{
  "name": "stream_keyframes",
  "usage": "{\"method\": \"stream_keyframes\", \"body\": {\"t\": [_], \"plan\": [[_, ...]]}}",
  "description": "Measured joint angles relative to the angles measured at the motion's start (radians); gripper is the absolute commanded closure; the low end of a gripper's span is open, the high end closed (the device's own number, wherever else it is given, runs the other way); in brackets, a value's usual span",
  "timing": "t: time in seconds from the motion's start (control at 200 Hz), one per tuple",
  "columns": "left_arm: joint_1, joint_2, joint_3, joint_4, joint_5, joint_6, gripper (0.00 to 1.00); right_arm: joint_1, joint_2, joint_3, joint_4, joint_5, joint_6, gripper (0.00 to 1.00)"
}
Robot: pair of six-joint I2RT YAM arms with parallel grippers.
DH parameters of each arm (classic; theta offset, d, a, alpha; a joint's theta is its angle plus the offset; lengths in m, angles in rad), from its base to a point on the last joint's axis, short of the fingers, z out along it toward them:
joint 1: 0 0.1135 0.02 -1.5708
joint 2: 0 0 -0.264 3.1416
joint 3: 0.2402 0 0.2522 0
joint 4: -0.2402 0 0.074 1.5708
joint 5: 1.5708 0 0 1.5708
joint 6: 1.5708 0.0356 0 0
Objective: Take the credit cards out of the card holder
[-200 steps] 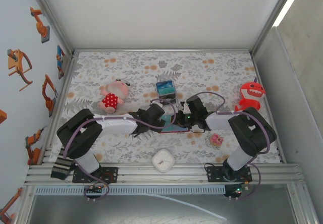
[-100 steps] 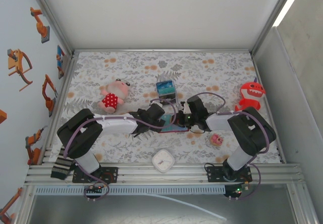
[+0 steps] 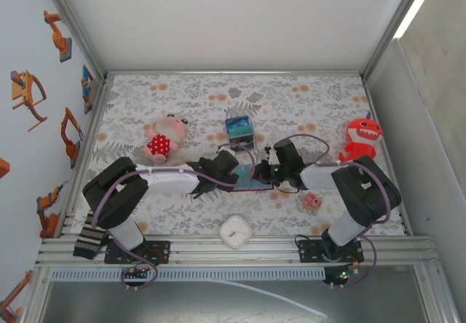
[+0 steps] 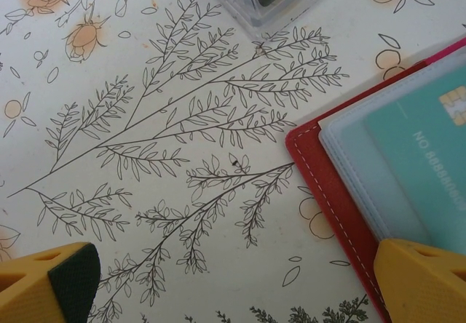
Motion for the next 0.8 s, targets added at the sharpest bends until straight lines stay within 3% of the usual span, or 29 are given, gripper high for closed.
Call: {"method": "stream_keyframes", "body": {"t": [0.381, 0.796], "plan": [[0.0, 0.0, 0.0, -0.008, -0.003, 0.002, 0.03, 0.0, -0.083, 0.1, -0.263, 0.107, -0.127, 1.0], [-0.006, -0.006, 0.019, 0.01, -0.002, 0.035, 0.03, -0.001, -0.091, 0.11, -0.303, 0.114, -0.145, 1.0]]}}
